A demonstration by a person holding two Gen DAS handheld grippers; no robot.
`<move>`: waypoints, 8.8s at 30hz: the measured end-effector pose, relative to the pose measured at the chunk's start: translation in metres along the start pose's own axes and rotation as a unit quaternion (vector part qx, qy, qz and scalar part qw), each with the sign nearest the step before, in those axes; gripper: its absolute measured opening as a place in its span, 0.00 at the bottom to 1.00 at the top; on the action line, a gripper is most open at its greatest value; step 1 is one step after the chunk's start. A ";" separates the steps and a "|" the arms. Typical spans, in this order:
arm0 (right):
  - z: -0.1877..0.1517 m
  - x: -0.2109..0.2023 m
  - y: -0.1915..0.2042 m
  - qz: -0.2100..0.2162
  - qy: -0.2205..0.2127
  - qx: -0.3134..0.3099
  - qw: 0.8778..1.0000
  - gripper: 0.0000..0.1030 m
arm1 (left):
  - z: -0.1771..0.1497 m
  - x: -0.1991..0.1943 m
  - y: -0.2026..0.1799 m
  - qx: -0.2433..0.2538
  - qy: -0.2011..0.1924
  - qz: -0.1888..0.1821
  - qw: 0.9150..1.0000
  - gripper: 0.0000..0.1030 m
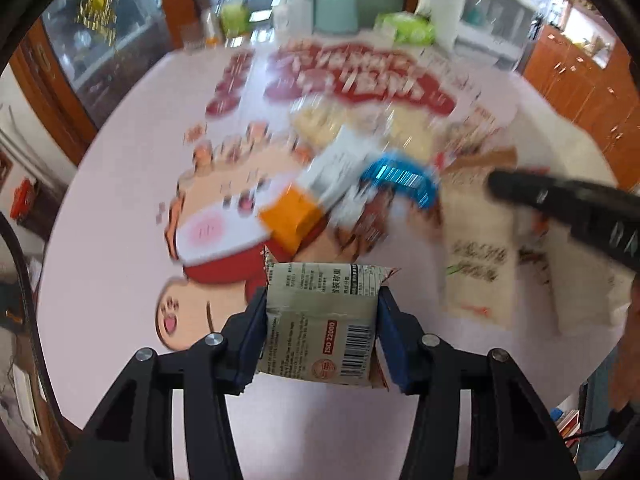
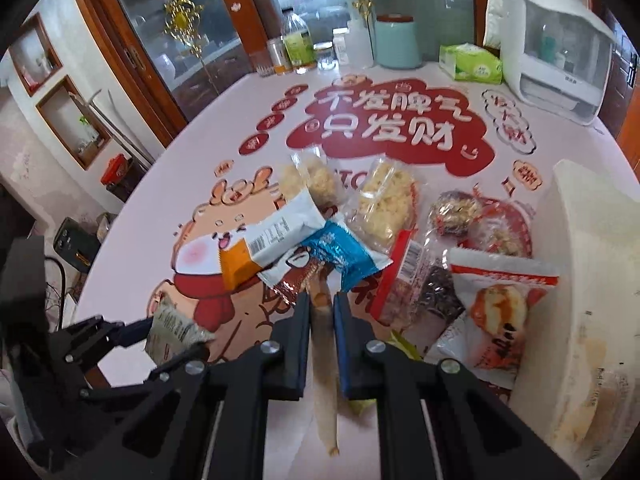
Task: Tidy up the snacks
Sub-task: 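Carry both packs to the white tray and release them inside, then move both tools back over the remaining snack pile, then grasp the orange-ended bar with the left tool while the right grasps a clear cracker bag, then carry the bar and cracker bag over the white tray and release them, then move both tools back toward the remaining snacks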
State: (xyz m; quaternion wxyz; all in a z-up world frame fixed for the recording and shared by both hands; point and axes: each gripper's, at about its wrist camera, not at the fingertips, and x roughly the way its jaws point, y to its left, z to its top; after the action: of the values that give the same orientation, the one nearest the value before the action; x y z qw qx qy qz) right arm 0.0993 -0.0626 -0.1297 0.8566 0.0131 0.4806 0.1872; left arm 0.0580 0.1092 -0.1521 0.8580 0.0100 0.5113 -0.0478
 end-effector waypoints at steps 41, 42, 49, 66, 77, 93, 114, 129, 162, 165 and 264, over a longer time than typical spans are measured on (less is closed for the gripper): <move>-0.050 -0.224 -0.206 -0.186 -0.122 0.134 0.966 0.15 | 0.086 -0.078 -0.322 0.140 -0.094 -0.084 0.982 0.95; -0.051 -0.225 -0.205 -0.189 -0.123 0.132 0.965 0.23 | 0.084 -0.078 -0.321 0.137 -0.097 -0.079 0.983 0.98; -0.049 -0.228 -0.193 -0.204 -0.140 0.112 0.962 0.52 | 0.082 -0.078 -0.300 0.102 -0.088 -0.059 0.989 0.98; -0.042 -0.228 -0.185 -0.171 -0.142 0.119 0.968 0.53 | 0.085 -0.108 -0.273 0.079 -0.131 -0.018 0.988 0.98; -0.040 -0.226 -0.177 -0.159 -0.143 0.112 0.971 0.53 | 0.084 -0.113 -0.266 0.078 -0.135 -0.001 0.988 0.98; -0.037 -0.219 -0.157 -0.130 -0.138 0.080 0.979 0.53 | 0.073 -0.125 -0.244 0.054 -0.141 0.033 0.988 0.98; -0.002 -0.165 -0.083 -0.038 -0.104 -0.004 0.994 0.52 | 0.038 -0.130 -0.120 -0.058 -0.106 0.147 0.982 0.98; 0.055 -0.070 -0.056 -0.017 -0.023 0.009 1.000 0.52 | 0.057 -0.043 -0.015 -0.044 -0.028 0.115 0.992 0.98; 0.122 0.186 -0.041 -0.131 0.170 -0.016 0.977 0.74 | 0.113 0.166 0.014 0.014 0.121 -0.066 0.990 0.73; 0.120 0.189 -0.051 -0.128 0.178 -0.003 0.976 0.74 | 0.114 0.168 0.013 0.011 0.120 -0.074 0.990 0.64; 0.000 -0.215 -0.201 -0.100 -0.105 0.131 0.981 0.69 | 0.117 -0.101 -0.284 0.109 -0.117 -0.080 0.984 0.97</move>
State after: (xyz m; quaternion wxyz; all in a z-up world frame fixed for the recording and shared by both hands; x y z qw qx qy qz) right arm 0.0609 -0.3211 0.0054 0.9075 0.0965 0.4074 0.0339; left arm 0.0865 -0.1737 0.0013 0.8990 0.0571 0.3985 -0.1722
